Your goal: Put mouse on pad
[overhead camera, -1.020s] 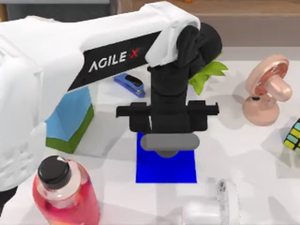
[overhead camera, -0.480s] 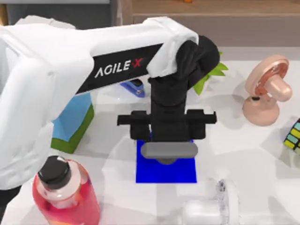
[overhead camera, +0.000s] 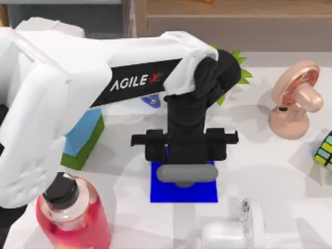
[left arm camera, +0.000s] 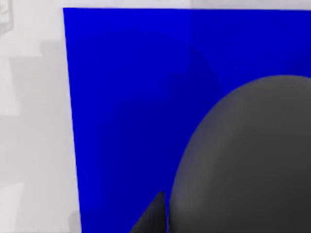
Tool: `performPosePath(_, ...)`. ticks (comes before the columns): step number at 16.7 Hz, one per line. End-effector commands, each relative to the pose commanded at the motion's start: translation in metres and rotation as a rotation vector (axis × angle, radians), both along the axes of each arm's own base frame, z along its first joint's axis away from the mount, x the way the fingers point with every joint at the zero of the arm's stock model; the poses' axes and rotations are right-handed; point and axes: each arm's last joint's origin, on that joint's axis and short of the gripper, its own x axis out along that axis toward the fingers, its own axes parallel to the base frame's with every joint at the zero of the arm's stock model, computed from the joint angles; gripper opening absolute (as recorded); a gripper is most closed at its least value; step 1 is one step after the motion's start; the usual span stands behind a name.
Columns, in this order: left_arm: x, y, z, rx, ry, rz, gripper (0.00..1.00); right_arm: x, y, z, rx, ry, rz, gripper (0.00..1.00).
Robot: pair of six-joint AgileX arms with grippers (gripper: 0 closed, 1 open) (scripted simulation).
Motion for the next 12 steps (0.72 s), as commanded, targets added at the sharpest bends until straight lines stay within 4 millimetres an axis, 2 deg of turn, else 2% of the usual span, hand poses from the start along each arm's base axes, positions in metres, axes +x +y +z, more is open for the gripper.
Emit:
performPosePath(3,0.0,0.0,0.0,0.0,0.0,0.0,0.0,0.0,0.0,0.0,0.0,0.0,0.0,1.0)
performPosePath(12,0.0,0.0,0.0,0.0,0.0,0.0,0.68,0.0,0.0,0.0,0.0,0.0,0.0,1.0)
